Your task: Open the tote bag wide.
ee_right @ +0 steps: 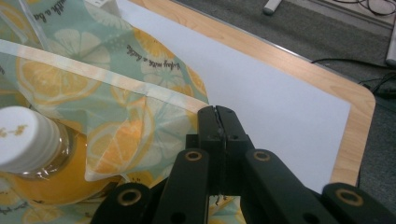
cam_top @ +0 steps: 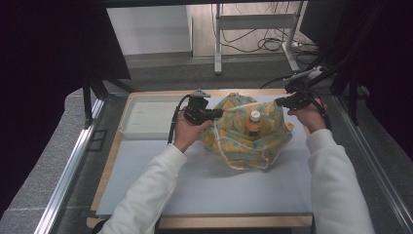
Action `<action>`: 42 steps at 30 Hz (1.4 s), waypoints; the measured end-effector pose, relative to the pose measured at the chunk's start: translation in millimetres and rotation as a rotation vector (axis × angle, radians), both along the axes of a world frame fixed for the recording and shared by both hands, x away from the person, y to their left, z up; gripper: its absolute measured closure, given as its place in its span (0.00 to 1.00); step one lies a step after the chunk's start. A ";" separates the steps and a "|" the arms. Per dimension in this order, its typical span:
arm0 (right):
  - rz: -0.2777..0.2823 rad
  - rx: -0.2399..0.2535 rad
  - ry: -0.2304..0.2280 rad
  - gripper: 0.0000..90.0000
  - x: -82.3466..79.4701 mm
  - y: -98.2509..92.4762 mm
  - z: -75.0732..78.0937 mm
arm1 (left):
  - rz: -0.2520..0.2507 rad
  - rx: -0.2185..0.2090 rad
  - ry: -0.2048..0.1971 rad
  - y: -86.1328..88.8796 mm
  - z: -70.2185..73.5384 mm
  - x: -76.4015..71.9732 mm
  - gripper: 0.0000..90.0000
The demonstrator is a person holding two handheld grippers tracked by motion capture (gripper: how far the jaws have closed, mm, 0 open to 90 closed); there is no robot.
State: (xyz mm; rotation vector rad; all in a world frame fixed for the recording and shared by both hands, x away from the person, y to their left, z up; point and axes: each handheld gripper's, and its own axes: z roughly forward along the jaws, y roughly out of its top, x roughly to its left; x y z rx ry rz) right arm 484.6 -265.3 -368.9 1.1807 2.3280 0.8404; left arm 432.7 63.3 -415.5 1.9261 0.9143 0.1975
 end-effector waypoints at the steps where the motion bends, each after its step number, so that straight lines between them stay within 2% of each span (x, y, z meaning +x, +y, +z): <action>1: 0.000 0.000 0.005 1.00 -0.2 -0.4 -2.3 | -0.001 0.002 -0.001 -0.3 -1.1 -0.4 1.00; 7: -0.013 0.001 0.029 1.00 1.0 -1.9 -18.6 | -0.002 0.016 0.018 -4.9 -11.4 1.5 1.00; 10: -0.017 -0.004 0.040 1.00 2.4 -1.8 -30.0 | -0.001 0.016 0.029 -8.8 -20.5 0.7 1.00; 15: -0.028 0.019 0.074 1.00 3.9 -5.0 -51.4 | 0.004 0.033 0.058 -12.5 -36.8 2.1 1.00; 20: -0.030 0.018 0.100 1.00 4.0 -6.0 -65.5 | 0.007 0.084 0.074 -17.7 -48.7 3.7 1.00; 22: -0.036 0.014 0.113 1.00 4.8 -6.1 -71.4 | 0.012 0.090 0.085 -20.8 -53.8 4.6 1.00; 23: -0.038 0.011 0.119 1.00 5.3 -6.4 -74.6 | 0.007 0.109 0.088 -21.1 -56.0 5.6 1.00; 31: -0.060 -0.010 0.161 0.99 11.2 -4.6 -100.5 | 0.025 0.153 0.124 -31.9 -76.4 11.8 0.99; 42: -0.111 -0.022 0.193 0.99 18.3 -7.7 -129.9 | 0.036 0.169 0.184 -40.3 -103.0 22.2 0.99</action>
